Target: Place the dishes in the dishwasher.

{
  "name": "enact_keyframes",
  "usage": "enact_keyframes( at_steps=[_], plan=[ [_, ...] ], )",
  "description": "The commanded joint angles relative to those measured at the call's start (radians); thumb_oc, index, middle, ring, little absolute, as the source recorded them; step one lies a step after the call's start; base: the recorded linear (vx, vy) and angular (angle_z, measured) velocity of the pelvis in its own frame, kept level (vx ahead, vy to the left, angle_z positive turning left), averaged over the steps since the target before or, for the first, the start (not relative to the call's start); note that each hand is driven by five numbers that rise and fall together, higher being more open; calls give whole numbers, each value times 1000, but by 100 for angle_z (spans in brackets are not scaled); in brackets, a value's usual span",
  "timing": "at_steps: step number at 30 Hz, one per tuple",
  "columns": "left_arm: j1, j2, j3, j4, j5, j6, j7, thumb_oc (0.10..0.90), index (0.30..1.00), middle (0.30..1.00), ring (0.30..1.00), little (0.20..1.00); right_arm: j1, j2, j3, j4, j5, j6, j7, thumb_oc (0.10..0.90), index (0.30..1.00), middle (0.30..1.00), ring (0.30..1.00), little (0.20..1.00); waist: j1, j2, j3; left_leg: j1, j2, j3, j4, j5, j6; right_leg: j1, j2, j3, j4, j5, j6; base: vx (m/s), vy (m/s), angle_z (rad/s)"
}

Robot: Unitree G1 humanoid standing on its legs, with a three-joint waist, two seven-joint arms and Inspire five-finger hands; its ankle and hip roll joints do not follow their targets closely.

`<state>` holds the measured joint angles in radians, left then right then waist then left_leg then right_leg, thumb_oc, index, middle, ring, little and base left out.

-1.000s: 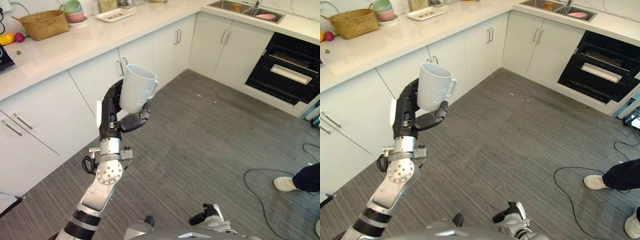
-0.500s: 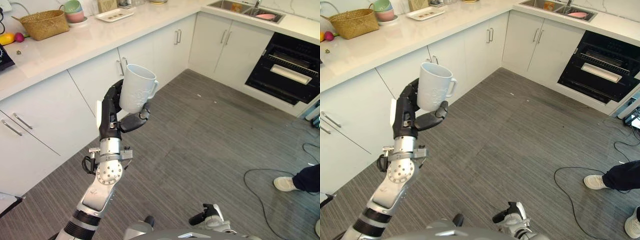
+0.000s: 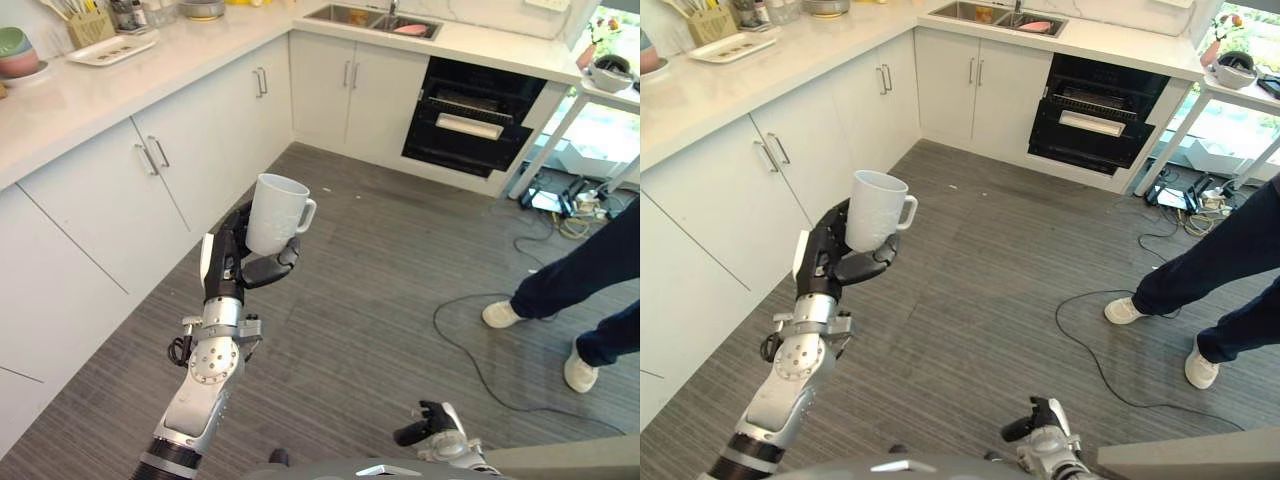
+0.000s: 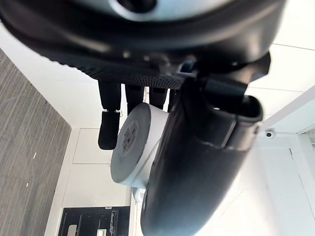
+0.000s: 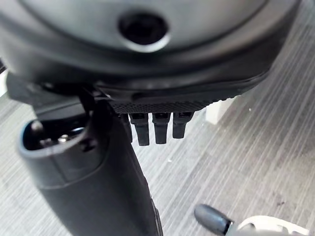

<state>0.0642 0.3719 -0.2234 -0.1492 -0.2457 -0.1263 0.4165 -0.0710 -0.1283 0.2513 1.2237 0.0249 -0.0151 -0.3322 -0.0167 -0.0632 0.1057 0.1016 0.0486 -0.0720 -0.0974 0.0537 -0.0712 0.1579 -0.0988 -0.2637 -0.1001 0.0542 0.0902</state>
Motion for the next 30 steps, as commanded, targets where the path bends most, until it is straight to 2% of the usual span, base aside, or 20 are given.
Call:
enact_keyframes(
  at_steps=[1,5,14,16,17,19,21,22,23,25,28,29,30],
  plan=[
    [-66,29,66,-104,47,-90,10,400,300,300,300,300,12,-58,-2,30,8,-14,-118,800,900,900,900,900,-4,17,1,17,6,140,10,-76,1,-25,37,4,13,-85,8,0,0,0],
    [-67,33,76,-115,42,-101,13,400,300,300,300,300,38,-63,-19,7,3,-10,-132,800,900,900,900,900,-11,22,4,21,14,144,10,-78,-4,-23,42,8,13,-89,7,27,-19,1],
    [-93,47,59,-109,-5,-100,-20,400,300,300,300,300,12,-52,39,-2,-37,3,-102,800,900,900,900,900,-25,31,20,34,46,140,27,-71,-22,-22,71,25,20,-109,-20,43,-68,-2],
    [-93,44,63,-104,-34,-108,-28,400,300,300,300,300,4,-60,48,-11,-46,1,-105,800,900,900,900,900,-23,18,42,-21,48,132,172,-101,-24,-23,69,39,25,-115,-36,22,-129,-4],
    [-96,39,66,-106,-59,-116,-33,400,300,300,300,300,1,-75,42,-18,-44,-2,-115,800,900,900,900,900,-18,14,60,-69,35,119,280,-95,-29,-20,70,50,28,-117,-47,37,-125,0],
    [-94,36,71,-114,-76,-124,-32,400,300,300,300,300,3,-90,13,-24,-8,-10,-126,800,900,900,900,900,-2,16,79,-132,5,70,385,-76,-26,-8,71,66,25,-125,-56,86,-52,4],
    [-97,35,73,-116,-79,-127,-27,400,300,300,300,300,0,-96,1,-14,-3,-5,-131,800,900,900,900,900,20,15,88,-214,-16,67,345,-76,-11,12,58,68,14,-140,-44,256,64,-7],
    [-99,38,71,-117,-76,-131,-28,400,300,300,300,300,4,-102,3,4,-16,4,-128,800,900,900,900,900,37,25,85,-275,11,84,245,-24,-11,40,49,74,13,-160,-22,324,93,-21],
    [-99,37,70,-116,-76,-132,-27,400,300,300,300,300,4,-103,2,4,-17,3,-127,800,900,900,900,900,39,23,83,-272,9,86,237,-20,-11,38,47,75,13,-162,-22,340,120,-19],
    [-106,40,64,-112,-71,-130,-27,400,300,300,300,300,12,-110,-8,14,-15,5,-127,800,900,900,900,900,51,30,82,-332,28,119,165,38,-28,70,40,87,13,-186,-10,290,97,-2],
    [-118,38,67,-106,-70,-123,-27,400,300,300,300,300,8,-111,1,31,-31,17,-116,800,900,900,900,900,66,43,65,-357,33,128,90,95,-39,114,25,129,13,-215,5,354,152,-13],
    [-118,37,67,-105,-70,-124,-26,400,300,300,300,300,7,-111,0,31,-31,17,-116,800,900,900,900,900,70,41,66,-351,32,133,84,97,-39,115,23,132,13,-216,5,413,222,-66],
    [-109,36,67,-102,-71,-119,-33,400,300,300,300,300,10,-100,7,45,-50,29,-104,800,900,900,900,900,71,40,36,-316,28,132,84,91,-20,150,-8,141,17,-224,28,407,241,-80]
  ],
)
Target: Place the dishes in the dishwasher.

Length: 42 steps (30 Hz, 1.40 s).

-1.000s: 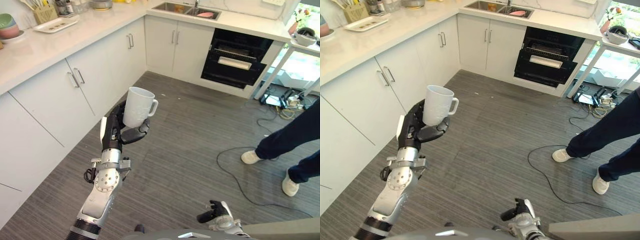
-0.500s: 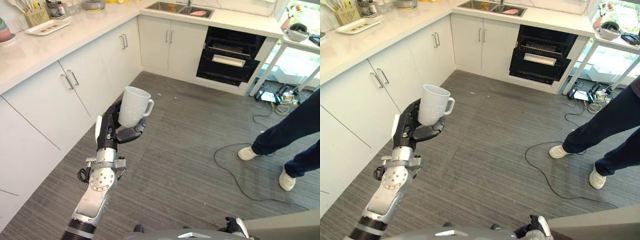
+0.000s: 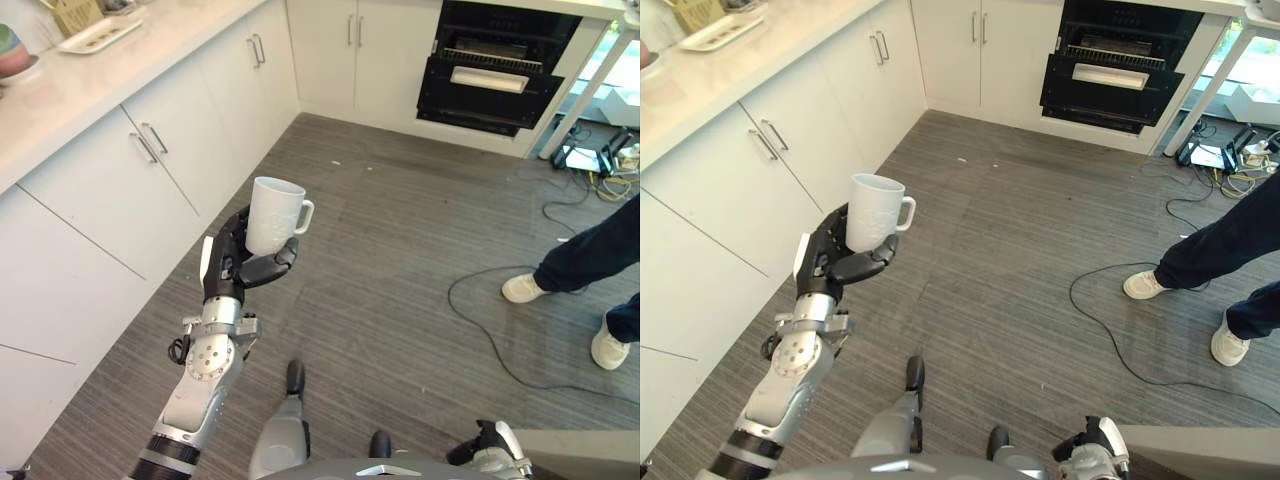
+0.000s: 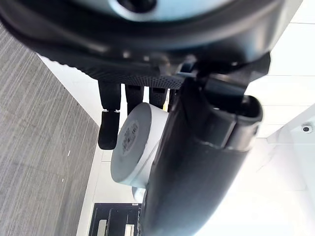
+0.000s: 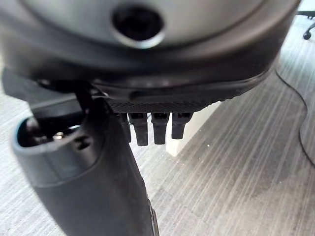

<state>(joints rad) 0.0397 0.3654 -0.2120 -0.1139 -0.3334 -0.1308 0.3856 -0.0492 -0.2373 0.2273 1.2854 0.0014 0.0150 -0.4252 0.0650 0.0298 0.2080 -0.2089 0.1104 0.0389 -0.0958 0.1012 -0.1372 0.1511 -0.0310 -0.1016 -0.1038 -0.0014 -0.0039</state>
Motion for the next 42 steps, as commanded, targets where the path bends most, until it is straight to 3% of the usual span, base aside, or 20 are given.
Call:
enact_keyframes(
  at_steps=[1,3,4,5,7,8,10,11,14,16,19,21,23,26,27,31,32,34,35,42],
  plan=[
    [-84,47,50,-137,26,-110,-3,400,300,300,300,300,-8,14,22,-17,-18,-4,-11,800,900,900,900,900,-12,-62,-76,6,-47,30,82,38,58,149,-101,-19,61,-164,137,516,332,-70],
    [-91,60,45,-147,31,-106,-6,400,300,300,300,300,-5,32,-21,-9,33,-8,-5,800,900,900,900,900,-19,-81,-85,48,-87,48,78,11,91,98,-149,6,200,-83,177,290,242,-41],
    [-91,60,45,-147,31,-106,-6,400,300,300,300,300,-5,32,-21,-9,33,-8,-5,800,900,900,900,900,-19,-81,-85,48,-87,48,78,11,91,98,-149,6,200,-83,177,304,297,-49],
    [-107,69,31,-157,11,-107,-19,400,300,300,300,300,-2,44,-59,-9,93,-25,-2,800,900,900,900,900,-40,-85,-77,106,-120,55,67,-22,124,30,-172,58,394,51,197,270,291,-49],
    [-122,92,14,-168,23,-101,-39,400,300,300,300,300,0,48,-44,-21,89,-27,10,800,900,900,900,900,-62,-57,-55,157,-116,32,58,-42,149,-51,-141,100,578,172,204,313,341,-44],
    [-134,99,8,-168,25,-97,-46,400,300,300,300,300,-2,50,-39,-28,89,-31,17,800,900,900,900,900,-80,-42,-40,184,-109,22,47,-52,159,-89,-117,112,657,184,199,278,250,31],
    [-140,87,-2,-173,10,-95,-56,400,300,300,300,300,-7,59,-30,-32,92,-28,17,800,900,900,900,900,-112,-12,-28,268,-98,2,19,-94,174,-210,-84,69,731,123,184,416,241,81],
    [-140,86,-2,-172,9,-95,-57,400,300,300,300,300,-7,58,-29,-32,92,-28,17,800,900,900,900,900,-116,-15,-27,270,-101,-2,21,-100,174,-209,-89,66,739,113,184,425,153,53],
    [-162,74,-3,-174,-15,-106,-64,400,300,300,300,300,-3,62,-33,-35,113,-38,22,800,900,900,900,900,-154,-12,-17,340,-108,-28,13,-134,166,-297,-73,23,592,40,158,450,5,26],
    [-163,67,-5,-160,-26,-108,-66,400,300,300,300,300,13,59,-41,-33,120,-36,25,800,900,900,900,900,-197,-44,-13,424,-124,-68,8,-198,145,-361,-51,-25,310,60,164,588,-126,27],
    [-159,64,-13,-153,-19,-106,-72,400,300,300,300,300,35,59,-46,-25,124,-35,27,800,900,900,900,900,-220,-43,-17,463,-102,-85,8,-230,131,-351,-23,-27,243,68,165,351,-103,56],
    [-155,59,-18,-154,-13,-108,-79,400,300,300,300,300,56,63,-48,-16,132,-38,28,800,900,900,900,900,-216,-54,-32,470,-98,-96,39,-247,123,-301,-16,-21,232,53,134,253,-141,108],
    [-136,57,-14,-151,-16,-100,-97,400,300,300,300,300,58,64,-49,-6,139,-37,30,800,900,900,900,900,-216,-54,-60,448,-84,-87,166,-202,83,-247,2,-26,203,33,90,325,-173,86],
    [-119,61,1,-175,-49,-105,-113,400,300,300,300,300,43,50,-39,-8,138,-40,31,800,900,900,900,900,-187,-65,-40,301,-97,-92,516,-104,20,-146,5,-18,172,0,49,280,-178,-5],
    [-114,67,7,-181,-51,-105,-108,400,300,300,300,300,36,46,-28,-17,130,-40,30,800,900,900,900,900,-176,-71,-33,280,-108,-101,563,-99,25,-130,2,-14,172,-12,39,238,-120,-47],
    [-109,70,14,-182,-56,-105,-99,400,300,300,300,300,12,26,-31,-34,135,-41,17,800,900,900,900,900,-135,-83,-18,159,-92,-35,491,-131,58,-56,-21,-7,132,-43,41,267,-22,-35],
    [-106,63,14,-175,-58,-106,-96,400,300,300,300,300,6,18,-30,-43,133,-46,13,800,900,900,900,900,-121,-84,-25,121,-98,-14,396,-165,80,-28,-27,3,115,-56,51,358,64,-30],
    [-102,61,11,-172,-52,-105,-95,400,300,300,300,300,4,15,-24,-49,123,-47,11,800,900,900,900,900,-104,-79,-27,98,-109,-20,350,-151,82,-6,-26,21,110,-70,58,383,98,-32],
    [-99,57,8,-170,-39,-98,-91,400,300,300,300,300,-3,15,-8,-59,103,-46,6,800,900,900,900,900,-81,-59,-30,64,-112,-64,264,-84,68,33,-12,58,108,-98,66,357,119,-52],
    [-103,57,-6,-159,-27,-88,-95,400,300,300,300,300,-2,23,-10,-74,101,-44,7,800,900,900,900,900,-86,-53,-54,134,-111,-48,200,-95,96,29,-32,70,201,-141,90,165,96,-58]
  ],
)
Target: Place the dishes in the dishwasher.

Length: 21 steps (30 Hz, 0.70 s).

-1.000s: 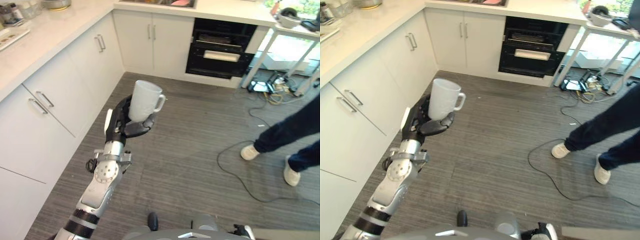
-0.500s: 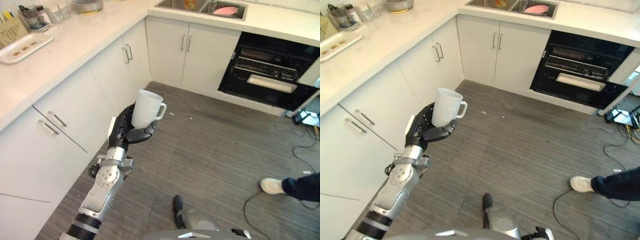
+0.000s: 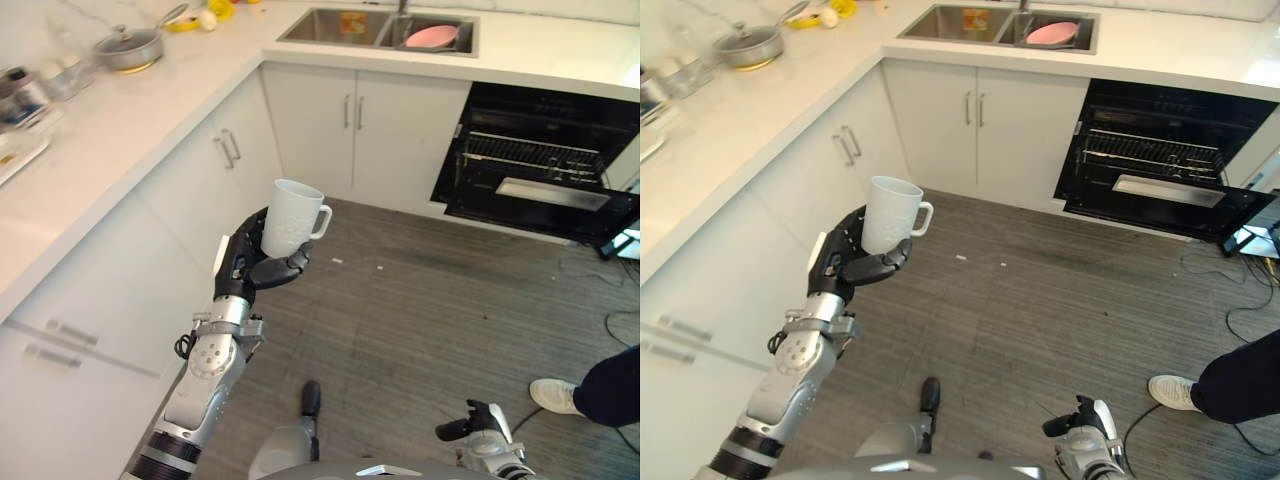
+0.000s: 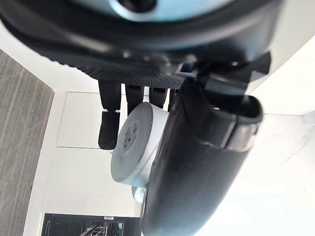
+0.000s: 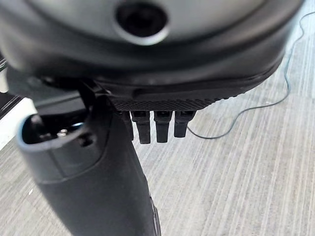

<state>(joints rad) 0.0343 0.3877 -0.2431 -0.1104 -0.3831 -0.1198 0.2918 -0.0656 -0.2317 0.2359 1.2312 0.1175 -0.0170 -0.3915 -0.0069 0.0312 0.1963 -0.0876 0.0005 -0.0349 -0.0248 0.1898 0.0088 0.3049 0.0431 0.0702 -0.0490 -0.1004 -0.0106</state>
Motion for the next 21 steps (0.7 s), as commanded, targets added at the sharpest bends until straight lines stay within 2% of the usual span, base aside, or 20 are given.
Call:
enact_keyframes(
  at_steps=[1,4,5,6,7,9,12,14,16,17,18,21],
  plan=[
    [-97,35,25,-163,23,-99,-1,400,300,300,300,300,14,18,-18,-19,-15,-12,-27,800,900,900,900,900,-14,-55,-42,13,-1,26,129,-183,-50,-125,-106,-102,147,-42,97,0,0,0],
    [-97,35,25,-163,23,-99,-1,400,300,300,300,300,14,18,-18,-19,-15,-12,-27,800,900,900,900,900,-14,-55,-42,13,-1,26,129,-183,-50,-125,-106,-102,147,-42,97,38,40,-5],
    [-104,52,21,-174,47,-93,-4,400,300,300,300,300,23,34,-23,-34,-9,-17,-20,800,900,900,900,900,-20,-55,-38,43,-4,44,142,-218,-19,-192,-121,-93,330,-13,136,115,119,-16],
    [-104,52,21,-174,47,-93,-4,400,300,300,300,300,23,34,-23,-34,-9,-17,-20,800,900,900,900,900,-20,-55,-38,43,-4,44,142,-218,-19,-192,-121,-93,330,-13,136,484,300,-9],
    [-120,102,31,-180,101,-97,-2,400,300,300,300,300,21,61,21,-6,-56,1,20,800,900,900,900,900,-55,-24,-11,162,12,69,110,-285,12,-391,-146,-200,468,49,151,532,107,-6],
    [-106,122,46,-194,122,-109,-3,400,300,300,300,300,29,58,27,8,-70,5,25,800,900,900,900,900,-69,-31,-20,205,20,77,85,-308,-2,-396,-127,-240,314,49,126,458,-55,-61],
    [-93,121,47,-189,139,-102,-14,400,300,300,300,300,40,58,36,22,-83,4,27,800,900,900,900,900,-61,-52,-38,208,32,99,114,-327,-22,-324,-106,-241,223,33,105,180,-146,-47],
    [-91,121,52,-185,141,-100,-18,400,300,300,300,300,35,51,34,26,-79,4,26,800,900,900,900,900,-56,-63,-38,177,40,102,245,-322,-43,-291,-91,-241,212,20,79,150,-156,-7],
    [-86,109,55,-192,123,-107,-17,400,300,300,300,300,35,40,21,29,-67,2,17,800,900,900,900,900,-46,-73,-24,123,41,92,408,-283,-66,-253,-87,-243,203,7,52,112,-116,-9],
    [-83,108,52,-192,119,-106,-16,400,300,300,300,300,38,34,21,28,-64,1,16,800,900,900,900,900,-42,-73,-20,109,42,87,433,-267,-69,-239,-84,-244,196,1,46,127,-67,-4],
    [-83,104,47,-191,114,-105,-10,400,300,300,300,300,40,30,18,28,-60,2,12,800,900,900,900,900,-37,-75,-15,83,43,92,447,-246,-70,-218,-88,-244,180,-3,42,126,-22,-7],
    [-85,94,41,-183,108,-107,-1,400,300,300,300,300,39,19,1,26,-45,1,-4,800,900,900,900,900,-21,-80,-14,6,26,115,376,-259,-58,-172,-107,-240,140,-6,56,183,30,-7]
  ],
)
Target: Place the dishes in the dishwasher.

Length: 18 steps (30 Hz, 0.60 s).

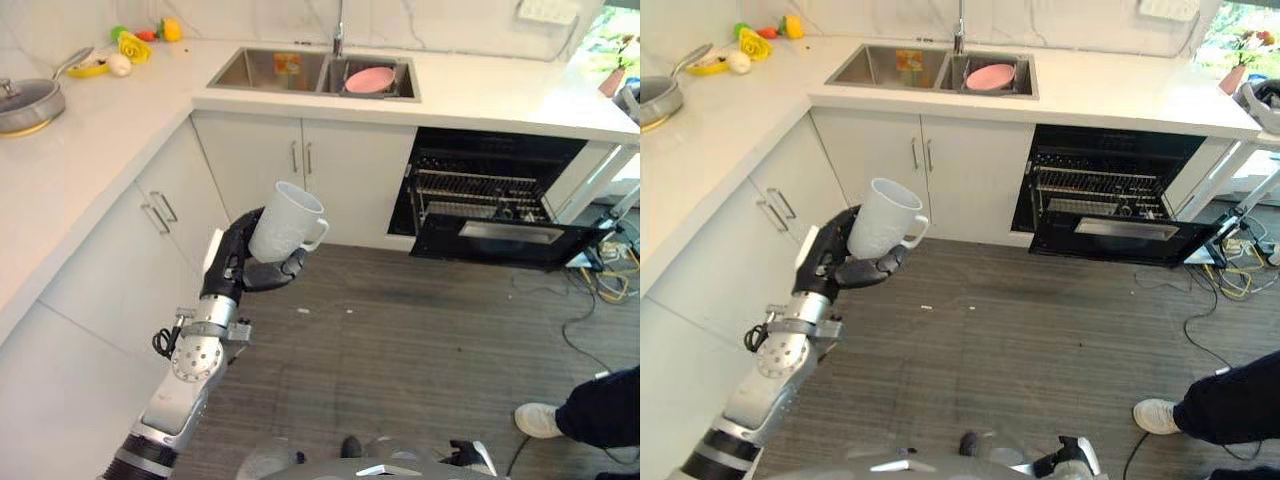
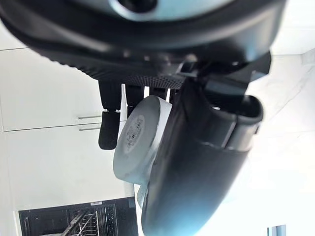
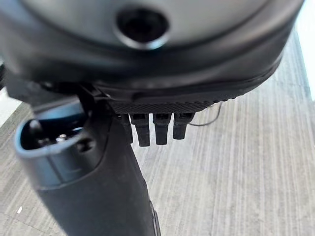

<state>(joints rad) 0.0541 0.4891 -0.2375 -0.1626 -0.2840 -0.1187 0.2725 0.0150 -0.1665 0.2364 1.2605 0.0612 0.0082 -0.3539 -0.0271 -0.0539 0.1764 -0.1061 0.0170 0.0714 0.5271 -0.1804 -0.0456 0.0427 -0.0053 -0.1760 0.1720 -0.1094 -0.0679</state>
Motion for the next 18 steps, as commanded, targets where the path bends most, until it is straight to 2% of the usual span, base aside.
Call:
enact_keyframes(
  at_steps=[1,4,8,9,10,11,13,15,18],
  plan=[
    [-103,-10,32,-129,11,-108,22,400,300,300,300,300,-41,-49,-1,-6,11,-25,-44,800,900,900,900,900,6,8,1,12,-1,9,-221,105,2,100,-61,15,-91,0,120,245,105,4],
    [-104,-13,26,-119,27,-101,32,400,300,300,300,300,-42,-53,13,-13,-11,-22,-51,800,900,900,900,900,35,25,-8,-21,-30,-46,-324,159,-8,140,-57,49,-112,-10,137,224,103,-28],
    [-102,-21,29,-117,28,-95,32,400,300,300,300,300,-55,-45,17,-29,-16,-22,-50,800,900,900,900,900,35,31,-21,23,-39,-47,-379,155,12,135,-67,69,-76,-23,156,189,137,-49],
    [-105,-18,27,-118,36,-91,30,400,300,300,300,300,-58,-39,15,-39,-14,-25,-46,800,900,900,900,900,28,32,-27,47,-40,-45,-399,149,26,121,-72,70,-36,-17,166,132,174,-49],
    [-109,-7,29,-127,47,-91,27,400,300,300,300,300,-63,-25,9,-52,-3,-29,-42,800,900,900,900,900,19,39,-23,85,-40,-36,-418,137,51,66,-85,78,95,16,202,150,208,-54],
    [-111,-1,30,-129,52,-90,25,400,300,300,300,300,-65,-20,11,-53,-1,-30,-36,800,900,900,900,900,15,43,-19,100,-37,-31,-426,132,60,33,-90,82,156,35,217,106,186,-32],
    [-113,13,37,-135,60,-94,25,400,300,300,300,300,-68,-5,28,-61,-10,-31,-23,800,900,900,900,900,11,57,-8,140,-20,-10,-455,123,69,-39,-110,38,237,68,231,103,103,-17],
    [-113,21,39,-136,65,-98,24,400,300,300,300,300,-72,-3,52,-62,-39,-24,-16,800,900,900,900,900,9,61,-11,171,-13,-2,-486,117,66,-73,-130,-14,196,62,222,163,11,-17],
    [-112,11,34,-134,30,-109,20,400,300,300,300,300,-74,-18,34,-68,-33,-26,-28,800,900,900,900,900,-12,65,-4,213,0,-4,-497,96,56,-113,-125,-65,116,65,199,207,-74,-8]
  ],
)
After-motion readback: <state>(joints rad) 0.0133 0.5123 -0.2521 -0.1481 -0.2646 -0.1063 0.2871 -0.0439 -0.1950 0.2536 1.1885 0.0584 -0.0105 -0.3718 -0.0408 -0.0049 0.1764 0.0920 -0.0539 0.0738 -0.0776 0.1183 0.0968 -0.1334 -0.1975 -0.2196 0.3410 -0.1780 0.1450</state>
